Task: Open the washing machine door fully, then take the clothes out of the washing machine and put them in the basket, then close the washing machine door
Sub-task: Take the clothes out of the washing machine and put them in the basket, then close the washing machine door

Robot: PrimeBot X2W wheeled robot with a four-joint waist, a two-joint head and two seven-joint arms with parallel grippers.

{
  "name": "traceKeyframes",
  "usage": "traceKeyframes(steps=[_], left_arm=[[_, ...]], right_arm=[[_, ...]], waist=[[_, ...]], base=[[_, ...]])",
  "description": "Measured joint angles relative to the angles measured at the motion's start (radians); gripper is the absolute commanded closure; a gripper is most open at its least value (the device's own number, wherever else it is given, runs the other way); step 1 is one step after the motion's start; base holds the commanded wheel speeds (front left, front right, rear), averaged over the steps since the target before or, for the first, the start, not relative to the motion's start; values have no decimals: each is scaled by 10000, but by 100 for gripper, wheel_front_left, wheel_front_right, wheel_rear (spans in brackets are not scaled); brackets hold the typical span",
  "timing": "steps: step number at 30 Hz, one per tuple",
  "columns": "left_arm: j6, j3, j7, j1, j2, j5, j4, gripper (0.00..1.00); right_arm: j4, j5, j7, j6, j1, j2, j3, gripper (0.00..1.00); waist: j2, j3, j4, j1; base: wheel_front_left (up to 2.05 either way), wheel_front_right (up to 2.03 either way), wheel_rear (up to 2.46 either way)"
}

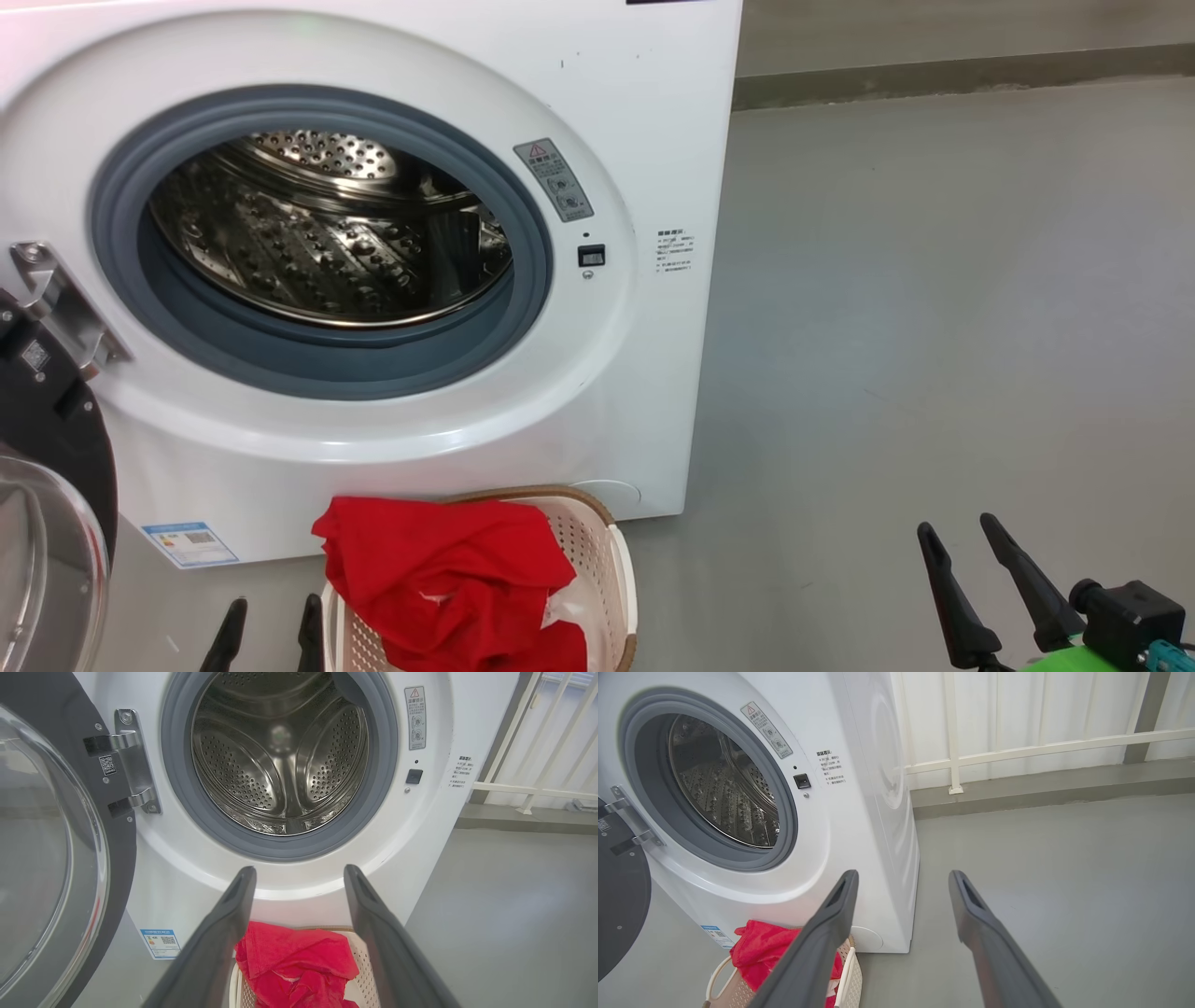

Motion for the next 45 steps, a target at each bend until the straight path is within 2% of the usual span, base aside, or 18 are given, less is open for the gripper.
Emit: traceKeyframes(steps=[24,45], left_arm=[[211,-115,0,191,6,-40,-299,0],[209,-52,0,190,8,-67,-456,0]], right_arm=[[-65,-61,0,0,38,10,-69,0],[-67,-63,0,0,38,42,-88,0]], waist=[[0,-40,160,0],[0,40,214,0]], base=[[-4,4,0],[-118,118,0]])
